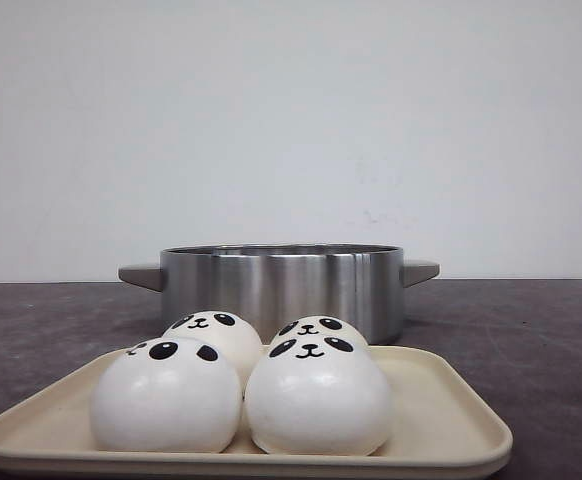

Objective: Steam buns

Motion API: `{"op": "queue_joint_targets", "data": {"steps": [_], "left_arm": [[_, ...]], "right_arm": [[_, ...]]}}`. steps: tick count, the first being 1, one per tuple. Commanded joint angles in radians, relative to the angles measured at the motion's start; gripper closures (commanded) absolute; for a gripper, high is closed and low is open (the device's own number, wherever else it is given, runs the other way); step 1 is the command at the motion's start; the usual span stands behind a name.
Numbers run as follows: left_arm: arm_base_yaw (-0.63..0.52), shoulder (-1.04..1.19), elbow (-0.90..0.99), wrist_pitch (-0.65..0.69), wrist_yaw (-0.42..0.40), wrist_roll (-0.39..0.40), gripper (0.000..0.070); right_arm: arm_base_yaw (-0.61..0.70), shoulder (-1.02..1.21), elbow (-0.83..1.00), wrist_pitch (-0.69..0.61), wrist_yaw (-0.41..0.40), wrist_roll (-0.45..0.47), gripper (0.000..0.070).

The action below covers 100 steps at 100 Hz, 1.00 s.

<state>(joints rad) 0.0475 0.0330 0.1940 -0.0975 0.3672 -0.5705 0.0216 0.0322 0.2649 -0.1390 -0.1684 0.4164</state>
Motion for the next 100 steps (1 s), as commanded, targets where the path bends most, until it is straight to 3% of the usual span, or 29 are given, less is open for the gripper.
{"op": "queue_joint_targets", "data": {"steps": [1, 18, 44, 47, 50, 58, 61, 66, 72, 83, 92, 100], "left_arm": [[0.0, 0.039, 0.097, -0.039, 0.013, 0.04, 0.0686], [-0.019, 0.201, 0.371, -0.214, 0.024, 0.172, 0.0686], [-0.08, 0.412, 0.655, -0.396, 0.024, 0.434, 0.0672], [-0.092, 0.426, 0.669, -0.413, 0.024, 0.451, 0.0644], [-0.099, 0.437, 0.676, -0.415, 0.024, 0.455, 0.0579], [-0.11, 0.45, 0.677, -0.411, 0.024, 0.454, 0.0279], [-0.112, 0.453, 0.677, -0.411, 0.024, 0.454, 0.0166], [-0.115, 0.458, 0.677, -0.412, 0.024, 0.448, 0.0044], [-0.122, 0.458, 0.677, -0.415, 0.024, 0.445, 0.003], [-0.14, 0.458, 0.677, -0.412, 0.023, 0.446, 0.0033], [-0.151, 0.46, 0.677, -0.413, 0.021, 0.447, 0.0034], [-0.158, 0.465, 0.677, -0.418, 0.018, 0.449, 0.0039]], "right_arm": [[0.002, 0.045, 0.116, -0.059, -0.023, -0.017, 0.0695], [0.002, 0.218, 0.377, -0.217, -0.119, -0.122, 0.0695], [0.002, 0.426, 0.655, -0.377, -0.175, -0.177, 0.0683], [0.003, 0.441, 0.669, -0.379, -0.193, -0.183, 0.063], [0.002, 0.453, 0.682, -0.378, -0.212, -0.185, 0.0523], [0.003, 0.486, 0.702, -0.369, -0.273, -0.174, 0.0192], [0.003, 0.499, 0.706, -0.367, -0.298, -0.16, 0.0136], [0.007, 0.521, 0.707, -0.367, -0.344, -0.14, 0.0118], [0.025, 0.549, 0.707, -0.372, -0.379, -0.129, 0.0118], [0.089, 0.591, 0.707, -0.375, -0.372, -0.127, 0.0118], [0.193, 0.635, 0.707, -0.375, -0.312, -0.112, 0.0118], [0.327, 0.687, 0.707, -0.376, -0.209, -0.109, 0.0118]]}}
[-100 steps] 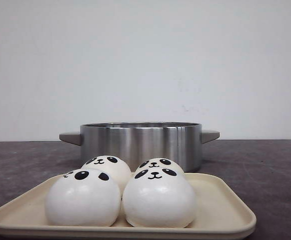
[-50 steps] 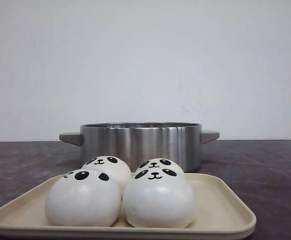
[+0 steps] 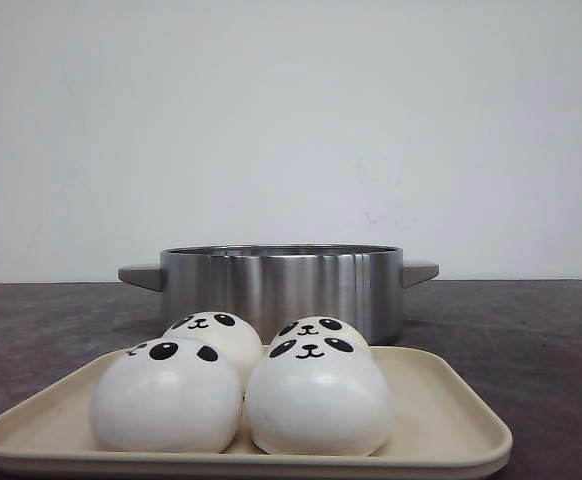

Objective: Steam buns

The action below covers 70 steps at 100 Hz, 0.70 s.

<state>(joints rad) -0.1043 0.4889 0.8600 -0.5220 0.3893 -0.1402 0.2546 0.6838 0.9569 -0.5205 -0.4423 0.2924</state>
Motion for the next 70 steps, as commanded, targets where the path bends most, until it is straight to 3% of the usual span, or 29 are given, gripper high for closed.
{"op": "queue_joint_targets", "data": {"steps": [1, 14, 27, 38, 54, 70], "left_arm": [[-0.007, 0.009, 0.011, 0.005, -0.004, 0.02, 0.0039], [-0.009, 0.022, 0.011, -0.029, -0.015, 0.024, 0.0039], [-0.011, 0.026, 0.011, -0.063, -0.051, 0.024, 0.0039], [-0.02, 0.026, 0.011, -0.076, -0.056, 0.024, 0.0038], [-0.044, 0.026, 0.01, -0.08, -0.058, 0.025, 0.0039], [-0.071, 0.027, 0.011, -0.085, -0.058, 0.024, 0.0039]], "right_arm": [[0.122, 0.047, 0.015, 0.006, 0.089, 0.015, 0.0118], [0.388, 0.172, 0.016, -0.009, 0.306, 0.066, 0.0115], [0.557, 0.331, 0.032, -0.036, 0.45, 0.142, 0.0106], [0.594, 0.488, 0.085, -0.109, 0.454, 0.196, 0.0107], [0.6, 0.699, 0.172, -0.212, 0.443, 0.201, 0.0107], [0.574, 0.849, 0.203, -0.214, 0.43, 0.193, 0.0108]]}}
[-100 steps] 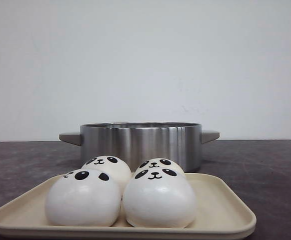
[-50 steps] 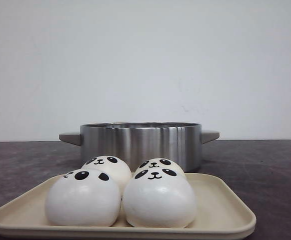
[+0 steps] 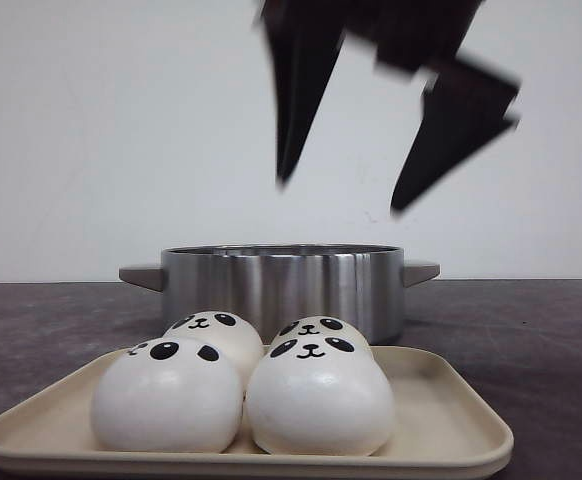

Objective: Steam buns
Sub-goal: 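Lower the right gripper onto the farthest panda bun and grasp it, then carry the bun with the right gripper into the steamer pot and release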

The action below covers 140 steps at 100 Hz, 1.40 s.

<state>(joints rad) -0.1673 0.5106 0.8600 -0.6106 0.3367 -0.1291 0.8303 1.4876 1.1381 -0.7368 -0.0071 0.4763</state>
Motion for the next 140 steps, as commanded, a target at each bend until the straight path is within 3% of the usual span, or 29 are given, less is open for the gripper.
{"op": "queue_joint_targets", "data": {"steps": [1, 30, 61, 66, 83, 92, 115, 140], "left_arm": [[-0.01, 0.005, 0.011, 0.003, -0.005, 0.013, 0.0039], [-0.051, 0.005, 0.011, 0.002, -0.005, 0.013, 0.0039], [-0.094, 0.005, 0.01, 0.001, -0.008, 0.013, 0.0039], [-0.101, 0.005, 0.01, 0.0, -0.008, 0.013, 0.0039], [-0.126, 0.005, 0.01, -0.003, -0.027, 0.013, 0.0039], [-0.136, 0.005, 0.01, -0.003, -0.027, 0.013, 0.0039], [-0.156, 0.005, 0.01, -0.003, -0.03, 0.013, 0.0039], [-0.169, 0.005, 0.01, 0.0, -0.042, 0.013, 0.0039]], "right_arm": [[-0.004, 0.053, 0.021, 0.004, -0.006, 0.009, 0.0108], [-0.057, 0.238, 0.021, 0.072, -0.039, 0.01, 0.011], [-0.074, 0.317, 0.021, 0.124, -0.076, 0.022, 0.0179], [-0.074, 0.317, 0.021, 0.122, -0.076, 0.022, 0.0226], [-0.074, 0.317, 0.021, 0.121, -0.075, 0.042, 0.0498], [-0.074, 0.317, 0.021, 0.115, -0.072, 0.041, 0.07], [-0.068, 0.285, 0.022, 0.095, -0.046, 0.047, 0.07], [-0.012, 0.037, 0.028, 0.048, -0.056, 0.045, 0.07]]}}
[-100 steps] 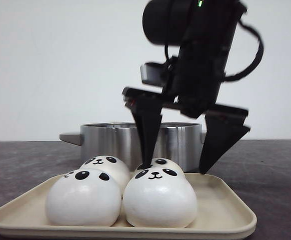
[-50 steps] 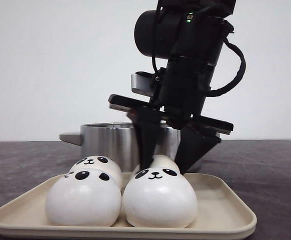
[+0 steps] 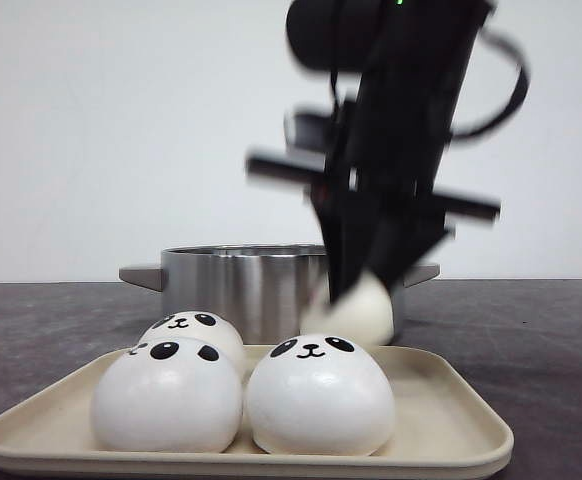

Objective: Steam buns
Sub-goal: 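Carry the bun with the right gripper into the steamer pot and release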

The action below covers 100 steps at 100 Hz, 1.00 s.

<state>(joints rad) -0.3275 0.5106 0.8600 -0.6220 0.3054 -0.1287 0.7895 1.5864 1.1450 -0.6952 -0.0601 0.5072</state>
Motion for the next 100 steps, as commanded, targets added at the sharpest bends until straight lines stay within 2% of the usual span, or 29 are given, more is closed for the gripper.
{"op": "queue_joint_targets", "data": {"steps": [1, 11, 19, 26, 44, 58, 70, 78, 92, 100], "left_arm": [[-0.01, 0.005, 0.01, 0.012, -0.013, 0.013, 0.0039], [-0.017, 0.005, 0.01, 0.015, -0.02, 0.012, 0.0039], [-0.024, 0.005, 0.01, 0.016, -0.02, 0.012, 0.0039], [-0.031, 0.005, 0.01, 0.016, -0.021, 0.012, 0.0039], [-0.043, 0.006, 0.01, 0.016, -0.021, 0.012, 0.0039], [-0.043, 0.006, 0.01, 0.015, -0.021, 0.012, 0.0039], [-0.043, 0.006, 0.01, 0.014, -0.021, 0.012, 0.0039], [-0.043, 0.006, 0.01, 0.012, -0.021, 0.012, 0.0039], [-0.043, 0.006, 0.01, 0.002, -0.021, 0.012, 0.0039], [-0.043, 0.006, 0.01, -0.013, -0.021, 0.012, 0.0039]], "right_arm": [[0.031, -0.073, 0.023, 0.006, -0.003, 0.014, 0.07], [0.053, -0.181, 0.063, 0.011, 0.023, 0.017, 0.07], [0.051, -0.226, 0.123, 0.015, 0.098, 0.006, 0.07], [0.03, -0.227, 0.194, 0.014, 0.149, -0.039, 0.07], [-0.103, -0.1, 0.369, 0.018, 0.126, -0.142, 0.07], [-0.171, 0.078, 0.475, 0.013, 0.088, -0.184, 0.07], [-0.2, 0.225, 0.521, 0.019, 0.087, -0.203, 0.07], [-0.211, 0.305, 0.524, 0.042, 0.099, -0.213, 0.07], [-0.22, 0.407, 0.524, 0.098, 0.167, -0.235, 0.07], [-0.224, 0.442, 0.524, 0.144, 0.165, -0.238, 0.07]]}}
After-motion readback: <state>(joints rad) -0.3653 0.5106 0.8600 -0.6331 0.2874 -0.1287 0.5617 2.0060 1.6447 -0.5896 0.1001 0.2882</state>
